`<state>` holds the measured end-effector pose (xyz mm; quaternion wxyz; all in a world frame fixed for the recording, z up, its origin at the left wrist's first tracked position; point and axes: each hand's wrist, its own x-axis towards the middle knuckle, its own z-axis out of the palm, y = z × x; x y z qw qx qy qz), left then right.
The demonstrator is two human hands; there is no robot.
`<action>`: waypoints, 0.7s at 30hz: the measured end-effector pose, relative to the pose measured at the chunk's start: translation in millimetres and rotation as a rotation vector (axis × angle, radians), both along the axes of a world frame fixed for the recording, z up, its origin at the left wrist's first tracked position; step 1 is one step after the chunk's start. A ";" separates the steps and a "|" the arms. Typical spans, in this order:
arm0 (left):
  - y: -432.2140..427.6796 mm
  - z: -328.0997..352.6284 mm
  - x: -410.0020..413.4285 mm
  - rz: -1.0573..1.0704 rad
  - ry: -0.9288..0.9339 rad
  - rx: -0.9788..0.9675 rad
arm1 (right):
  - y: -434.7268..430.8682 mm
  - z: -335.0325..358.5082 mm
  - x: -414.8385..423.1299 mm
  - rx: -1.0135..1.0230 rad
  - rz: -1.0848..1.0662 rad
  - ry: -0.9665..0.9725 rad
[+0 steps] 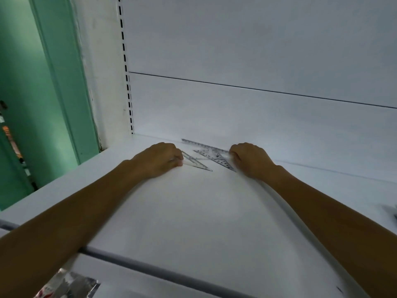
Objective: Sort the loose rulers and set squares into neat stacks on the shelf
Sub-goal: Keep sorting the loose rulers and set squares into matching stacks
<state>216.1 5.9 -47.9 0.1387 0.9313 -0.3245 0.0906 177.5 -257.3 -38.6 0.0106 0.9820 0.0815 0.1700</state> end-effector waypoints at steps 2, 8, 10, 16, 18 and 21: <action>2.9 1.7 -4.6 -0.004 0.001 -0.011 | 0.3 2.6 -7.9 0.015 -0.042 -0.014; 13.6 6.0 -40.1 -0.059 0.047 -0.095 | 5.3 5.5 -36.1 0.269 0.054 0.003; 18.4 5.5 -58.0 -0.090 0.045 -0.115 | 8.2 5.2 -44.4 0.311 0.079 -0.005; 11.6 4.2 -112.6 -0.134 0.079 -0.044 | 12.8 6.3 -62.7 0.363 0.076 -0.040; 3.5 3.4 -129.6 -0.134 0.150 -0.023 | 14.6 6.5 -71.7 0.379 0.095 -0.047; -9.9 -0.9 -154.8 -0.087 0.221 0.151 | 13.4 6.8 -86.6 0.377 0.131 -0.058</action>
